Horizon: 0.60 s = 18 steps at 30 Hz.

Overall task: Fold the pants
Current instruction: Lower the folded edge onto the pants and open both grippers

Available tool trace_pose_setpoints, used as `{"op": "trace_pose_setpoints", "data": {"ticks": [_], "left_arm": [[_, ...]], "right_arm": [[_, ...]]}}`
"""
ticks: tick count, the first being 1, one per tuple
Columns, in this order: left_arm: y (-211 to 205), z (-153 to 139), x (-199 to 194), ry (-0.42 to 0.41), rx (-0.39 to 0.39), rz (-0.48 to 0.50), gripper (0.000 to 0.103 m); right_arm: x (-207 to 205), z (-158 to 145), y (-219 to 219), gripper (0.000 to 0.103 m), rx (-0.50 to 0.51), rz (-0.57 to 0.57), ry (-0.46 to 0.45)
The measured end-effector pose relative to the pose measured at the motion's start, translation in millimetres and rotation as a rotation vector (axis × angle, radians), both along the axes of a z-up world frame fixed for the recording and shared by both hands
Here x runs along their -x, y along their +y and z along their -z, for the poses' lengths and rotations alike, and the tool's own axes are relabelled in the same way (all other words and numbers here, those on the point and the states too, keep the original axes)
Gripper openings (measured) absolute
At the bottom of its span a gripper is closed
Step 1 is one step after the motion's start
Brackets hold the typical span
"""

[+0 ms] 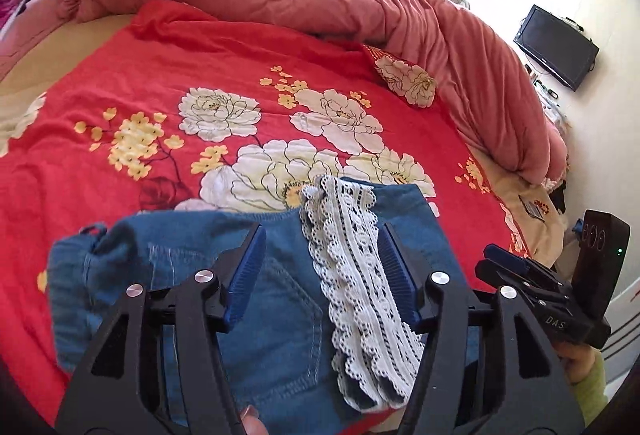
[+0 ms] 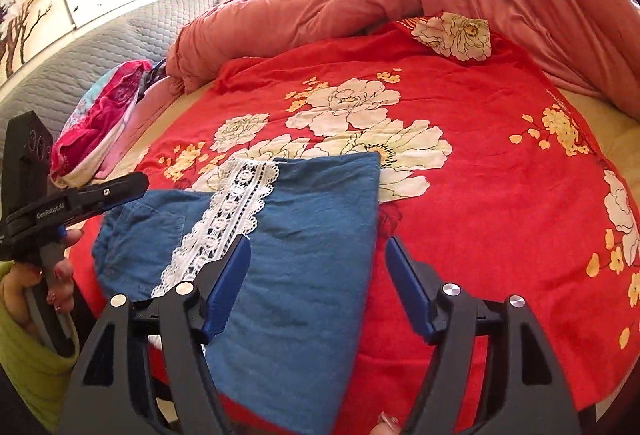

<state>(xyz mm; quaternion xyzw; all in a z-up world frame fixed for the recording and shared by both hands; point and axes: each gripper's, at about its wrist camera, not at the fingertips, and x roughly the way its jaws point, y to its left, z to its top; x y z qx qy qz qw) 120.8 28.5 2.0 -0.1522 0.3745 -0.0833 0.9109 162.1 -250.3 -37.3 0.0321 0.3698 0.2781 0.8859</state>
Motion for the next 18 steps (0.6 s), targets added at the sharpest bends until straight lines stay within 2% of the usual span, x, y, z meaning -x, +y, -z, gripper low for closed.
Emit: {"op": "trace_pose_setpoints", "data": {"ticks": [2,8,18], "left_arm": [[-2,2,8,0.0,0.009,-0.001,0.051],[-11,8,30,0.016,0.025,0.013,0.052],[-17,24,65,0.071,0.093,0.034,0.053]], "right_arm": [[5,-2,0,0.074,0.001,-0.001,-0.005],[18,-2,-4,0.074,0.009,0.002,-0.009],[38,13,-13,0.074,0.021,-0.007,0.023]]}}
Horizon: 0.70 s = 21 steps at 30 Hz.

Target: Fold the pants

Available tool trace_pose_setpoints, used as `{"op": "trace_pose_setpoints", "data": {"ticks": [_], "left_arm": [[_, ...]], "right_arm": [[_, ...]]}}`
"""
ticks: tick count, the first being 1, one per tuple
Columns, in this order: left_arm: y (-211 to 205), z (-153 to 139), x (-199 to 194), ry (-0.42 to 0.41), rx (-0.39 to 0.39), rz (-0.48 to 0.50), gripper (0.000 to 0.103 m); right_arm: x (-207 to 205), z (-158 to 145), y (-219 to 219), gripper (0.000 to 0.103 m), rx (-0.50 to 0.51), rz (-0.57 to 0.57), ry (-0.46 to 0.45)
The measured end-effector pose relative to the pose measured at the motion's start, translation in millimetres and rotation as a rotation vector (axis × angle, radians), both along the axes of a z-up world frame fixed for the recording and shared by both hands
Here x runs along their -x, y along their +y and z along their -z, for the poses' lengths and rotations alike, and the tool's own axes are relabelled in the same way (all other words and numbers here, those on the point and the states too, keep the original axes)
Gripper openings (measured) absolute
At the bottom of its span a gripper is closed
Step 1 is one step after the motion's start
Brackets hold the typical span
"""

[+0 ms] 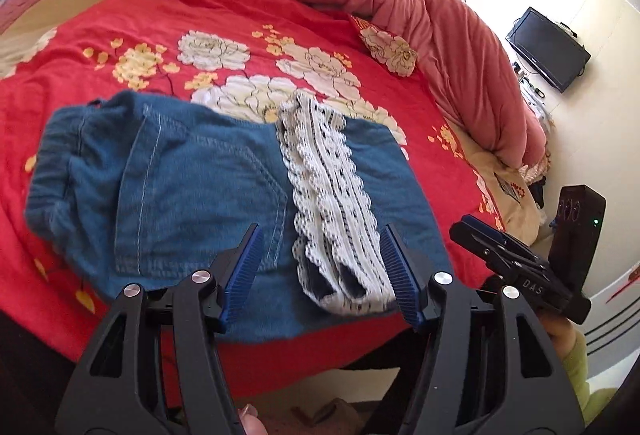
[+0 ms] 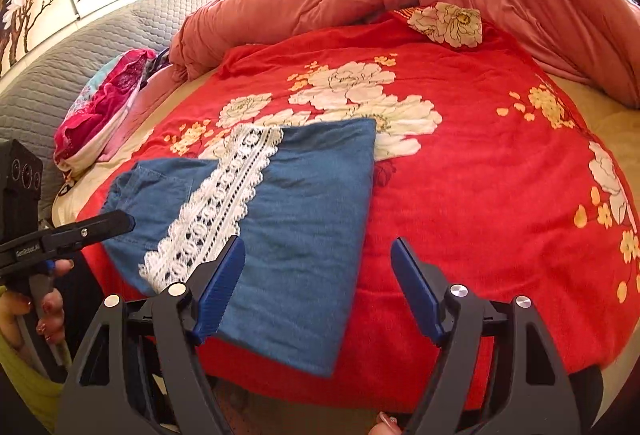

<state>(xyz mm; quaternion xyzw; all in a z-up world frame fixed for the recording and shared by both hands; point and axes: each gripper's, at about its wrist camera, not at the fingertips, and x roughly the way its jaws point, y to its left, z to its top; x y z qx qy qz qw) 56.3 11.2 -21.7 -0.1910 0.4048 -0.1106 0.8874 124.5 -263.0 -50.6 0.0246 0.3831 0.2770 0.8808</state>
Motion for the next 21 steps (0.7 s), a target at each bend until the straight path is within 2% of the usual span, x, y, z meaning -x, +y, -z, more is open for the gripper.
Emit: {"op": "trace_pose_setpoints", "data": {"ticks": [8,11,14,15,16,17,20,21], "left_arm": [[-18,17,7,0.064,0.039,0.039,0.053],[-22,29,-2,0.109,0.085,0.026,0.053],[-30,41,-7,0.133,0.074,0.016,0.052],[-32,43,-8,0.136,0.067,0.014,0.048],[-34,44,-9,0.134,0.057,0.016,0.035],[-34,44,-9,0.128,0.051,0.017,0.027],[-29,40,-4,0.119,0.046,0.018,0.014],[-28,35,0,0.109,0.026,0.024,0.013]], "right_arm": [[10,12,1,0.074,0.007,-0.026,0.021],[11,18,4,0.074,0.012,-0.035,0.035],[11,24,8,0.074,0.021,-0.038,0.044],[10,26,10,0.074,0.024,-0.04,0.047],[10,28,11,0.074,0.029,-0.042,0.049],[10,31,14,0.074,0.042,-0.045,0.047],[13,35,21,0.075,0.073,-0.054,0.034],[15,34,23,0.075,0.077,-0.061,0.029]]}}
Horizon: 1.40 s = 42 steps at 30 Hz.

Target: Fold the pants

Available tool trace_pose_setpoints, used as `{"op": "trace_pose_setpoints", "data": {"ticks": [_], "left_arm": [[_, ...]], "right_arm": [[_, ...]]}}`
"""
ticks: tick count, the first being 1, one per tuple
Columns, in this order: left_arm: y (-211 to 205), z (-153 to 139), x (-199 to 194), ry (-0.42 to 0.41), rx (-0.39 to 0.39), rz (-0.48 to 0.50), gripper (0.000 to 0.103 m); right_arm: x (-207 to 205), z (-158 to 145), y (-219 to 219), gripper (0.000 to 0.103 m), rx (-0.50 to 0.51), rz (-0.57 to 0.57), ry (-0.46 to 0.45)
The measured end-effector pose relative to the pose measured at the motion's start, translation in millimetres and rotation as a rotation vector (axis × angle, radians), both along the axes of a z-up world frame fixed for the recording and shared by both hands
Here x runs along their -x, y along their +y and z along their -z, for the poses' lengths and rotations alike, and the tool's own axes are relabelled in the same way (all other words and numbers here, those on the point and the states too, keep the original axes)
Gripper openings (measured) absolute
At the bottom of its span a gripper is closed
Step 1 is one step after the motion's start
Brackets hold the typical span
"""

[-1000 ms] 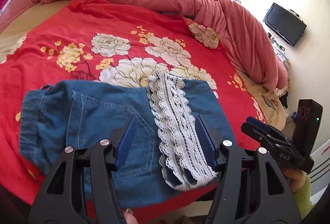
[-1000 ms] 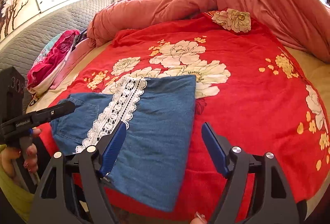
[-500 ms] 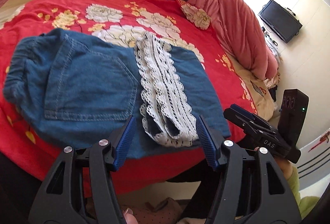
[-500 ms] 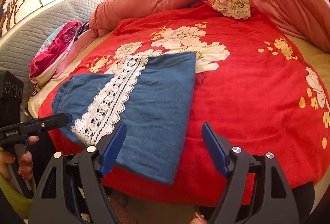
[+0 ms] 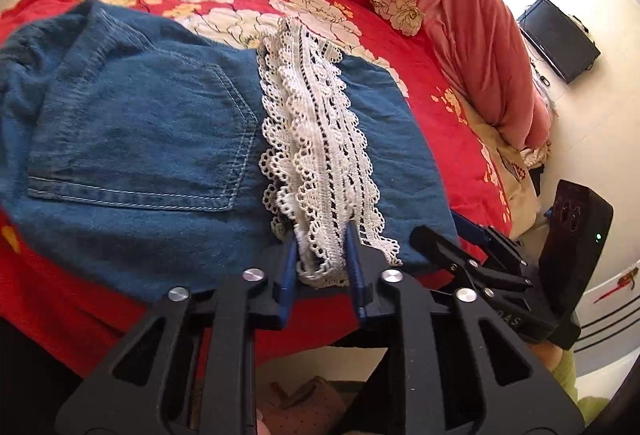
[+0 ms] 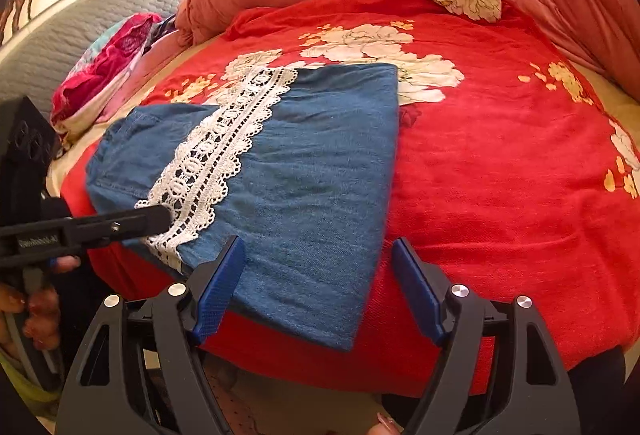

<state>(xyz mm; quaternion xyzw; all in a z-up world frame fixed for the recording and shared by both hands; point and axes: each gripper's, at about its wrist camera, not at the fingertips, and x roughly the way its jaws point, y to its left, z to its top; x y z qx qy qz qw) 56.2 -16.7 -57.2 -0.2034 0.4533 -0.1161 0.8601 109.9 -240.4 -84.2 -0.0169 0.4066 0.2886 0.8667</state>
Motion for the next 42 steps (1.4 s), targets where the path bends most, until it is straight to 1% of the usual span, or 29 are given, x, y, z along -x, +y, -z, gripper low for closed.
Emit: {"op": "trace_pose_setpoints", "data": {"ticks": [1,3,5,7,14,19,25,28,30,32,35,37,42], "left_arm": [[-1,-7,6,-0.024,-0.045,0.018,0.013],[0,-8,8,-0.03,-0.084,0.007,0.017],[0,1,4,0.002,-0.096,-0.001,0.022],[0,8,2,0.016,-0.1,0.0,0.023],[-5,6,2,-0.002,-0.144,0.005,0.026],[-8,-1,6,-0.026,-0.18,0.001,0.029],[-8,-9,12,-0.053,-0.199,-0.009,0.032],[-6,-13,16,-0.062,-0.205,-0.015,0.035],[-4,-15,18,-0.066,-0.213,-0.022,0.035],[-2,-16,19,-0.066,-0.206,-0.025,0.035],[1,-18,23,-0.071,-0.203,-0.024,0.036],[3,-19,25,-0.074,-0.203,-0.029,0.039],[8,-22,28,-0.082,-0.205,-0.043,0.042]], "right_arm": [[2,-2,2,0.075,0.001,-0.009,-0.007],[3,-2,3,0.075,0.008,-0.019,-0.02],[0,2,4,0.075,0.021,-0.012,-0.006],[0,3,3,0.074,0.027,-0.012,-0.005],[4,-8,-6,0.074,0.03,0.026,-0.039],[12,-19,-5,0.074,0.022,0.015,-0.078],[18,-18,12,0.074,0.052,-0.044,-0.093],[16,-9,22,0.074,0.092,-0.057,-0.066],[15,-1,27,0.074,0.128,-0.054,-0.047],[13,2,30,0.075,0.143,-0.051,-0.043],[13,3,31,0.075,0.144,-0.047,-0.039],[12,2,30,0.075,0.138,-0.043,-0.034],[12,-9,21,0.077,0.093,-0.016,-0.028]]}}
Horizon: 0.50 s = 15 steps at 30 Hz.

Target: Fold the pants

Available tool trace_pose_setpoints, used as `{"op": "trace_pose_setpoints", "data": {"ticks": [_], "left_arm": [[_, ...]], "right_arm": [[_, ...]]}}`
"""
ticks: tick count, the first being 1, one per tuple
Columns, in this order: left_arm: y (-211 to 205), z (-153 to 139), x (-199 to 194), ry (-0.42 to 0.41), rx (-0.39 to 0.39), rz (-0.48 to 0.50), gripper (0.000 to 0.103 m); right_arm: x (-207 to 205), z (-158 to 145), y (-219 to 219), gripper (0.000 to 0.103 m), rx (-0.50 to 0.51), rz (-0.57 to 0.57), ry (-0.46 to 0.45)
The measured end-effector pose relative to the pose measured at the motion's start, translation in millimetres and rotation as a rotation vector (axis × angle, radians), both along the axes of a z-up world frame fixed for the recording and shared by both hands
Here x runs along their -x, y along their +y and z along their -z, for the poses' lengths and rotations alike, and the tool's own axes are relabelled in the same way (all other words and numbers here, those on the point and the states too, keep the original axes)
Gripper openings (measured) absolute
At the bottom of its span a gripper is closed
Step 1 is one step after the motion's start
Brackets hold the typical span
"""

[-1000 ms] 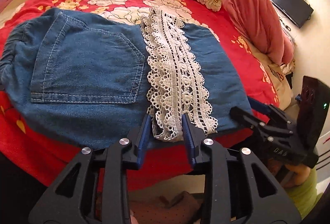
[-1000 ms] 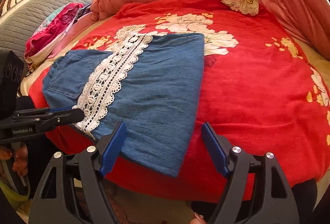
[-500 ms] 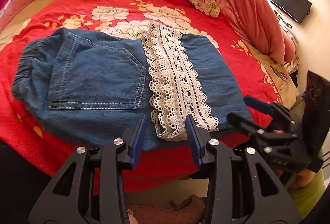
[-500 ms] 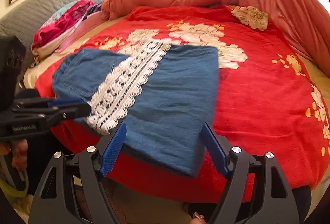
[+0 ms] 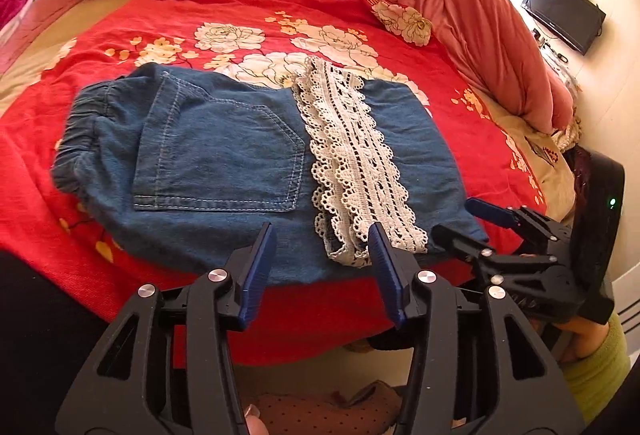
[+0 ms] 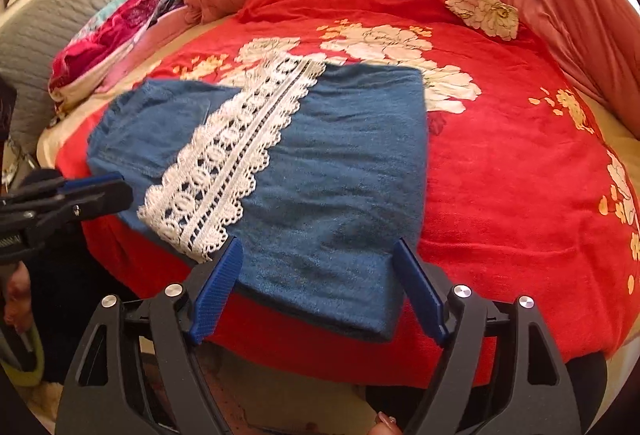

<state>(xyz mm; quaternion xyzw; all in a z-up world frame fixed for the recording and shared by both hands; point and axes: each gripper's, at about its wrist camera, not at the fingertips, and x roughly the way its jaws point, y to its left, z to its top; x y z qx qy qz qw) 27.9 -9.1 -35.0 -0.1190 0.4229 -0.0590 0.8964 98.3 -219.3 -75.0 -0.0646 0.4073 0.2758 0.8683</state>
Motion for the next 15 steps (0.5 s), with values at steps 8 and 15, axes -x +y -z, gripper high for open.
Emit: {"op": "trace_pose_setpoints", "data": {"ticks": [8,15], "left_arm": [[9,-8,9,-0.022,-0.017,-0.031,0.06],[17,-15,15,-0.044,-0.034,-0.053,0.07]], "right_arm": [[-1,-16,-13,0.081,-0.046,0.049,-0.016],[0,-25,-12,0.081,-0.06,0.06,-0.027]]}}
